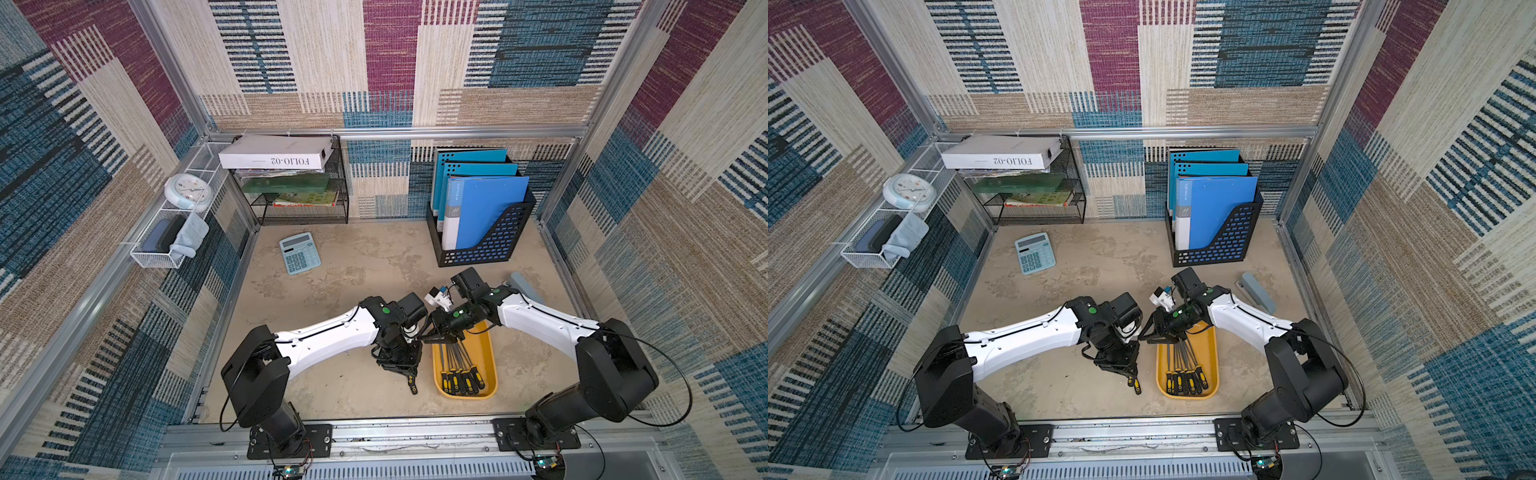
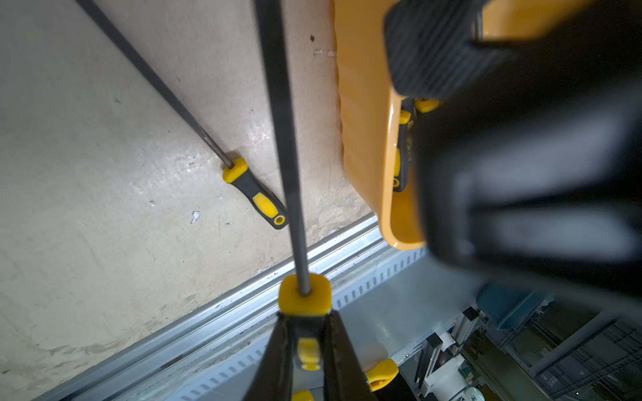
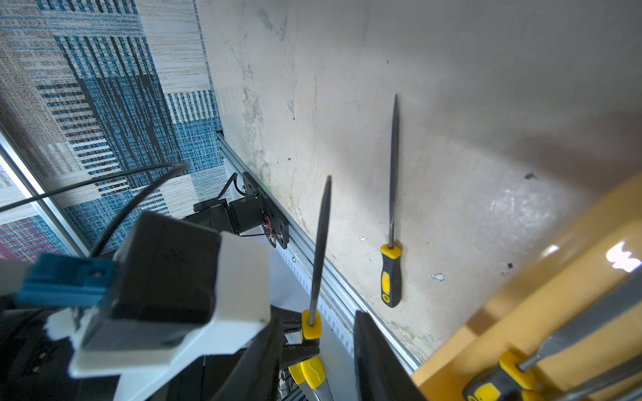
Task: Put the file tool into the storage box
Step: Pick up the file tool from the center of the board, then move the storage box to the center of the board.
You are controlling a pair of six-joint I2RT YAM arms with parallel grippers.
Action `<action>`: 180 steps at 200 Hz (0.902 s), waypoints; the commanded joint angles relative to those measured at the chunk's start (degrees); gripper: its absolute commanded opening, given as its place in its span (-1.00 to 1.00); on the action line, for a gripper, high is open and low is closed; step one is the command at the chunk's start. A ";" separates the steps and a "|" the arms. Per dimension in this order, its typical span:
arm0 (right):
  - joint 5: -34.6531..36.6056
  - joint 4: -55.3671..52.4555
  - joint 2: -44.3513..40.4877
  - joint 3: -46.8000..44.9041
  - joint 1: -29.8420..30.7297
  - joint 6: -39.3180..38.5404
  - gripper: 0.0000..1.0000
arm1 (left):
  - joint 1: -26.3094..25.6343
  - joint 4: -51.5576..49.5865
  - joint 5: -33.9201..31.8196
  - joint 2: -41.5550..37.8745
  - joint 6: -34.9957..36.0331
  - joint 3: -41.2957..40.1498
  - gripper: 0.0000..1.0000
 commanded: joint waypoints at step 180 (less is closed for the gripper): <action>21.67 -31.57 1.46 12.21 -2.60 -17.56 -1.00 | 4.10 3.30 1.37 -7.83 -2.08 -1.91 0.80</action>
